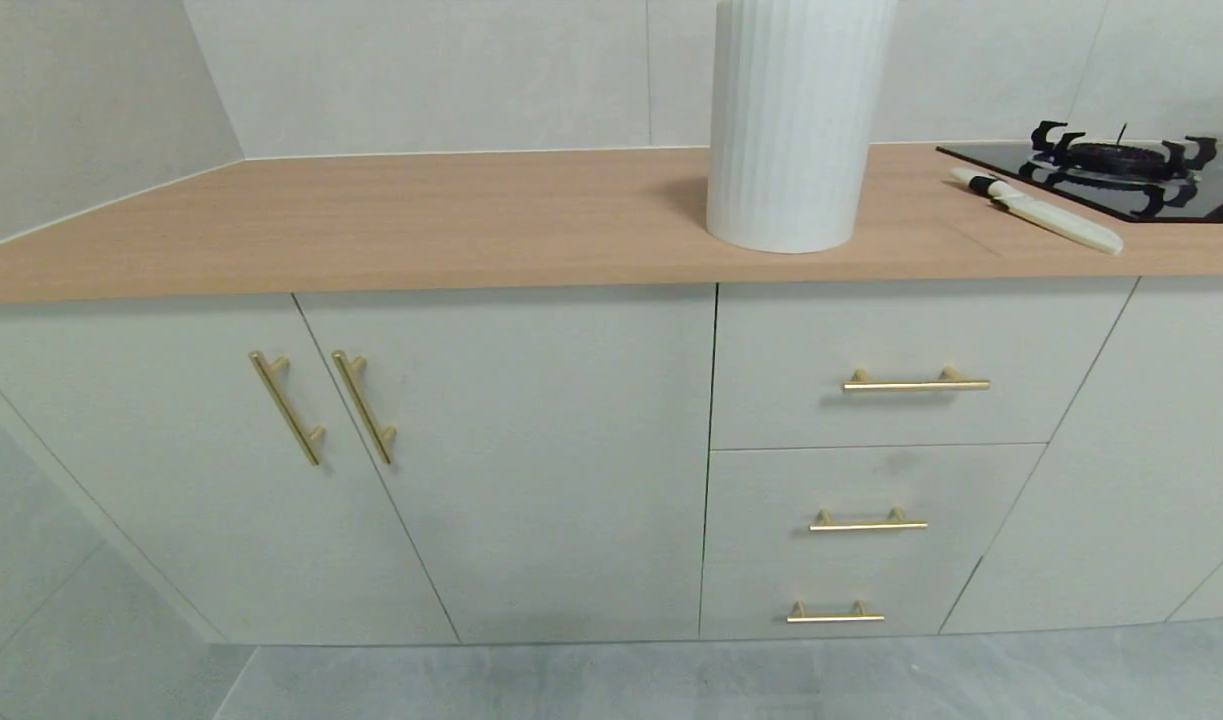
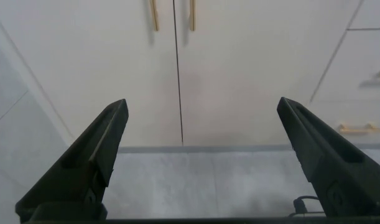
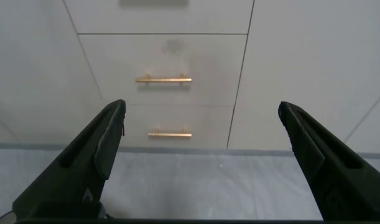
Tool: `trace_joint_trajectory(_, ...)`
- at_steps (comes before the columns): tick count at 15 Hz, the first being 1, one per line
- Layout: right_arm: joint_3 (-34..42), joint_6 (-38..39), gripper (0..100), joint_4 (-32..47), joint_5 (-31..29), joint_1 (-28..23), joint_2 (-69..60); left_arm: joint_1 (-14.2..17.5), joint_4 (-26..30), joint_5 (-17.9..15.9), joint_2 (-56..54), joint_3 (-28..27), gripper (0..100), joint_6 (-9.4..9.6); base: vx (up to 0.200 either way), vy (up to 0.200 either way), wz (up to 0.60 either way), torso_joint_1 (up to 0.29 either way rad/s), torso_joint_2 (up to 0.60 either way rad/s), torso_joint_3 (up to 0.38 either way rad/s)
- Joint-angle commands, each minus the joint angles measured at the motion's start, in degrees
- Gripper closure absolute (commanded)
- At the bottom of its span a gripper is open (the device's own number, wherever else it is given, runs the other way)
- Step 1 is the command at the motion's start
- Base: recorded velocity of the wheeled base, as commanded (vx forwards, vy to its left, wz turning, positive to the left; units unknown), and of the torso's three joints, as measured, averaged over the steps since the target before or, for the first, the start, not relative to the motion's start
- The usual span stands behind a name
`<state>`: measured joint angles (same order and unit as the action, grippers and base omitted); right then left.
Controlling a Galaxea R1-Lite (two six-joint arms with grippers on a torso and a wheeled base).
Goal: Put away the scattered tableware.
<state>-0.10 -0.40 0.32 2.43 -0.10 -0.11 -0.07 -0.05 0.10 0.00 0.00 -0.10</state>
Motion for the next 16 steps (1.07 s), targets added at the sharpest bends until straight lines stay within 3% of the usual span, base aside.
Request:
trace_joint_trajectory(1,0.0,0.0,0,0.0,0.0,0.0,0.1,0.0,0.0,0.0,0.0,0.0,0,-0.08,0.2,0.0,0.0,0.007,0.0,0.002)
trace_joint_trajectory(11,0.0,0.1,0,0.0,0.0,0.0,0.1,0.0,0.0,0.0,0.0,0.0,0,-0.08,0.2,0.0,0.0,0.004,0.0,0.004)
trace_joint_trajectory(16,0.0,0.1,0,0.0,-0.1,0.0,0.1,0.0,0.0,0.0,0.0,0.0,0,-0.08,0.0,0.0,0.0,0.0,0.0,0.0)
